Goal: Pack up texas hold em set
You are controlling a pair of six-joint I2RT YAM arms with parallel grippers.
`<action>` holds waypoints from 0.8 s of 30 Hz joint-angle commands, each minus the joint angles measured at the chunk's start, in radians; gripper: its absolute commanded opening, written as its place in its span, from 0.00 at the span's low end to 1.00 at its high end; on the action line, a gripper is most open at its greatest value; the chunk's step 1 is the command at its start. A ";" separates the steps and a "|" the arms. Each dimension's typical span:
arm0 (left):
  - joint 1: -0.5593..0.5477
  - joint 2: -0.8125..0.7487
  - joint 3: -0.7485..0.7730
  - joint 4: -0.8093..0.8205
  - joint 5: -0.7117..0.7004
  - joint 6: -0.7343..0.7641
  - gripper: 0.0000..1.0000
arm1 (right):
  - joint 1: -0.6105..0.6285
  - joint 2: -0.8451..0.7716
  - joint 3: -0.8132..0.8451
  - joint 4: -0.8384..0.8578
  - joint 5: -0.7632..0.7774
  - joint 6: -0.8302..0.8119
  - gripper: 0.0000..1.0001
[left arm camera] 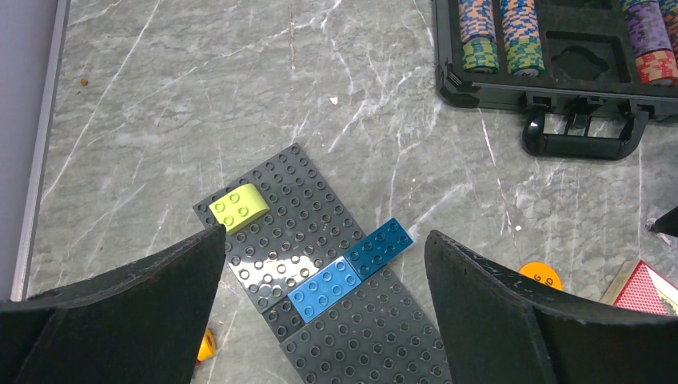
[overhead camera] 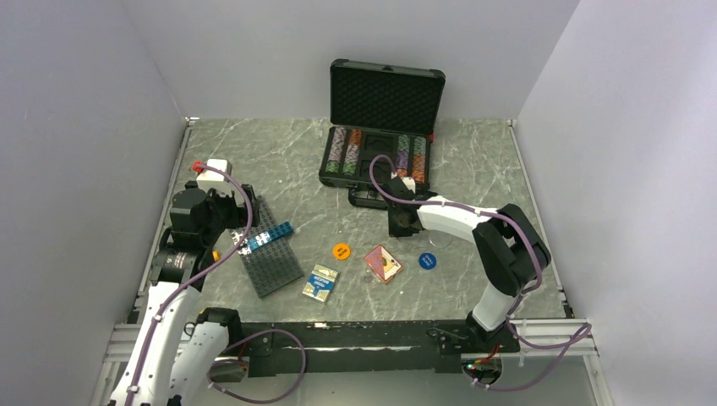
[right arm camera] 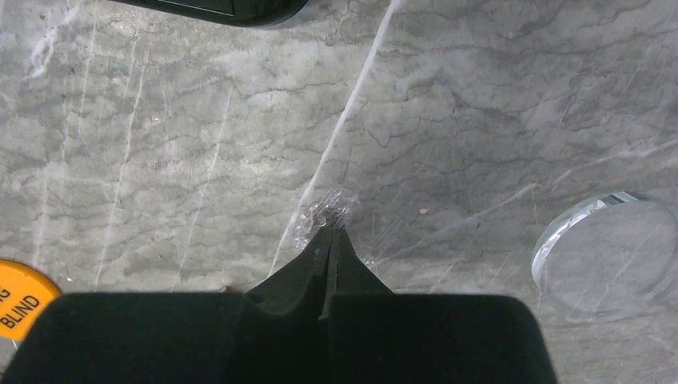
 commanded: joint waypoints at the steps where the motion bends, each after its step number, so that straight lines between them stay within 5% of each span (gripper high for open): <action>1: -0.003 -0.011 0.023 0.013 -0.013 0.012 0.99 | 0.005 -0.037 0.030 -0.031 0.025 -0.009 0.00; 24: -0.003 -0.018 0.021 0.011 -0.022 0.007 0.99 | -0.004 -0.128 0.124 -0.064 0.008 -0.205 0.00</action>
